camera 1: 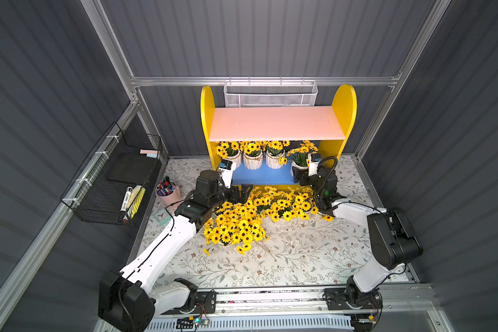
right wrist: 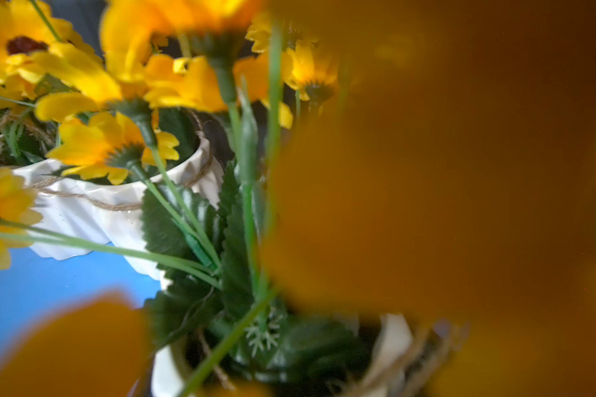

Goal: Take the sunflower pots off the shelves
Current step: Pick up the sunflower pot from the shelf.

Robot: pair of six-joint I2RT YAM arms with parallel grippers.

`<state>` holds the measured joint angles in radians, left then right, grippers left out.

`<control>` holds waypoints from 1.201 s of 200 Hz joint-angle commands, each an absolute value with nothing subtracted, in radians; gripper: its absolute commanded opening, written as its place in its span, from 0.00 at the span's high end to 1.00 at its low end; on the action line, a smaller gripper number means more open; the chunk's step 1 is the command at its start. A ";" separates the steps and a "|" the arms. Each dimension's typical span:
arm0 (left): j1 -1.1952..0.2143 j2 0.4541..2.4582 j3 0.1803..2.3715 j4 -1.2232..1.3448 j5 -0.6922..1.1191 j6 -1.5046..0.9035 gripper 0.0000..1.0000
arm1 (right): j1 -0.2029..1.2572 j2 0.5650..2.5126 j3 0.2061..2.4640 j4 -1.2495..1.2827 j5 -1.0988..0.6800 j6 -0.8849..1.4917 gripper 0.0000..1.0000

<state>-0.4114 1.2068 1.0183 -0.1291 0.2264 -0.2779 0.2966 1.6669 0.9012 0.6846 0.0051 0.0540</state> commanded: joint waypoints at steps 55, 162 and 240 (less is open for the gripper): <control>-0.423 1.201 0.998 -0.114 0.261 -0.250 0.01 | 0.319 1.581 0.846 0.797 -0.005 0.022 1.00; -0.430 1.205 0.997 -0.111 0.261 -0.243 0.01 | 0.349 1.458 0.795 0.773 -0.012 0.023 1.00; -0.440 1.205 0.996 -0.111 0.264 -0.238 0.00 | 0.461 1.272 0.664 0.738 0.053 0.002 1.00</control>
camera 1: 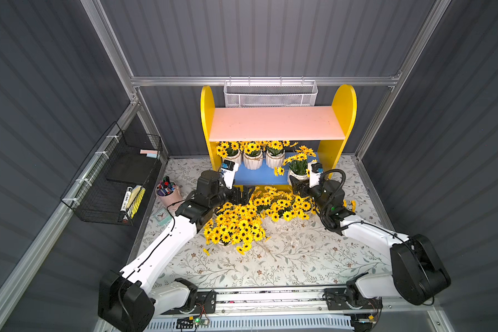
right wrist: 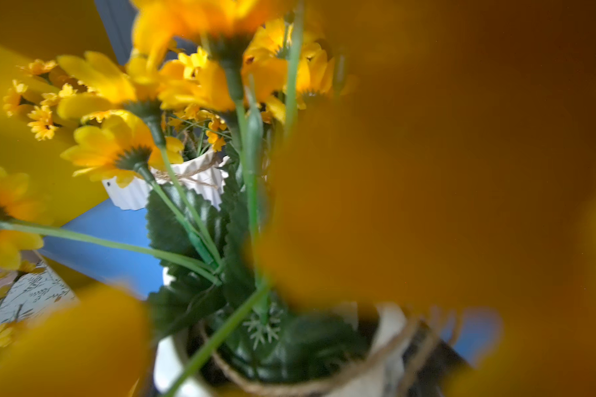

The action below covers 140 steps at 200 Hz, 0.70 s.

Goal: Take the sunflower pots off the shelves
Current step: Pick up the sunflower pot from the shelf.

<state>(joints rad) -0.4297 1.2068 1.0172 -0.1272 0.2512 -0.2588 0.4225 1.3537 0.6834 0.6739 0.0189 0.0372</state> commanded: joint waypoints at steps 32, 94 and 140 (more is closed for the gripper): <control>-0.449 1.207 0.996 -0.110 0.262 -0.234 0.01 | 0.515 1.149 0.611 0.654 0.075 0.016 1.00; -0.465 1.216 0.993 -0.111 0.249 -0.228 0.01 | 0.653 0.887 0.487 0.505 0.151 0.023 1.00; -0.479 1.211 0.989 -0.109 0.232 -0.209 0.00 | 0.793 0.723 0.344 0.442 0.214 0.076 1.00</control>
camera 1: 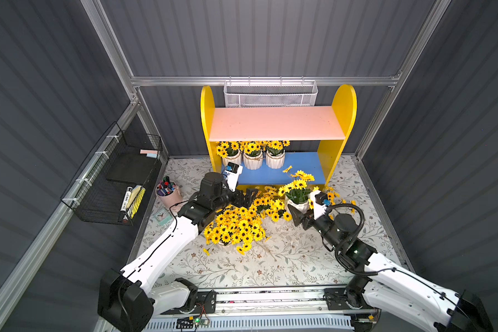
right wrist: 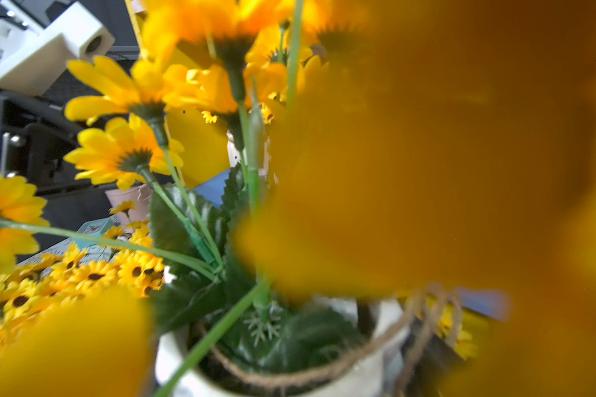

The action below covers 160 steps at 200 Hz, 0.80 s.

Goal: Take the sunflower pots off the shelves
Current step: Pick up the sunflower pot from the shelf, then place the sunflower pot at the center of the board.

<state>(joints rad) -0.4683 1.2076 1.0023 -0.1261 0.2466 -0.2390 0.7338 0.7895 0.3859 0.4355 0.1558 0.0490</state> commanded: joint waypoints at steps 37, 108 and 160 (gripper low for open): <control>-0.485 1.196 0.984 -0.107 0.219 -0.195 0.01 | 0.885 0.686 0.253 0.458 0.235 0.113 1.00; -0.486 1.173 0.974 -0.107 0.177 -0.161 0.01 | 0.988 0.914 0.156 0.720 0.246 0.159 1.00; -0.486 1.164 0.972 -0.109 0.168 -0.150 0.01 | 1.025 1.191 0.164 0.933 0.294 0.172 1.00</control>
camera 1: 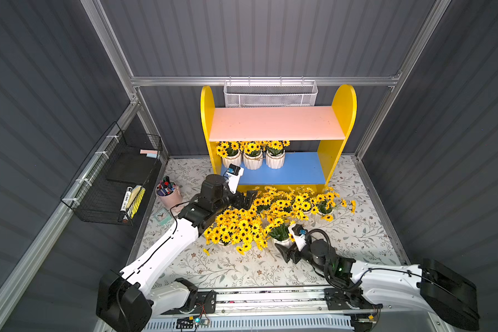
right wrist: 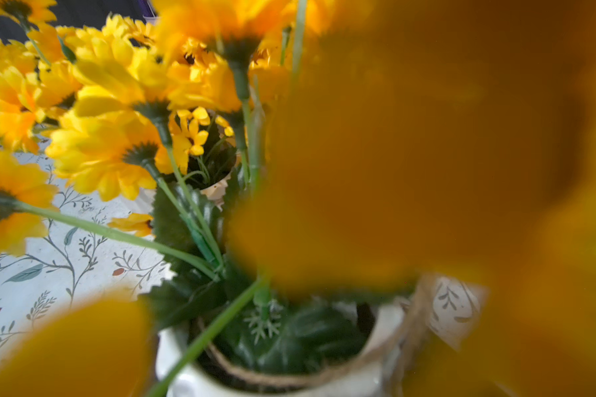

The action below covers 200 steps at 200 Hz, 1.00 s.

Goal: Take the sunflower pots off the shelves
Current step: Place the sunflower pot at the center of the board.

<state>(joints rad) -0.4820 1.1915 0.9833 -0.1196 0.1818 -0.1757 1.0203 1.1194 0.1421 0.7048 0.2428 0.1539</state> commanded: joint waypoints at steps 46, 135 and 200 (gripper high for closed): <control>-0.488 1.153 0.963 -0.097 0.174 -0.146 0.01 | 1.035 1.454 0.182 1.140 0.293 0.163 1.00; -0.491 1.153 0.966 -0.100 0.182 -0.140 0.01 | 1.087 1.499 0.240 0.981 0.343 0.173 0.05; -0.494 1.146 0.974 -0.114 0.185 -0.138 0.01 | 1.088 1.240 0.319 0.488 0.390 0.283 0.01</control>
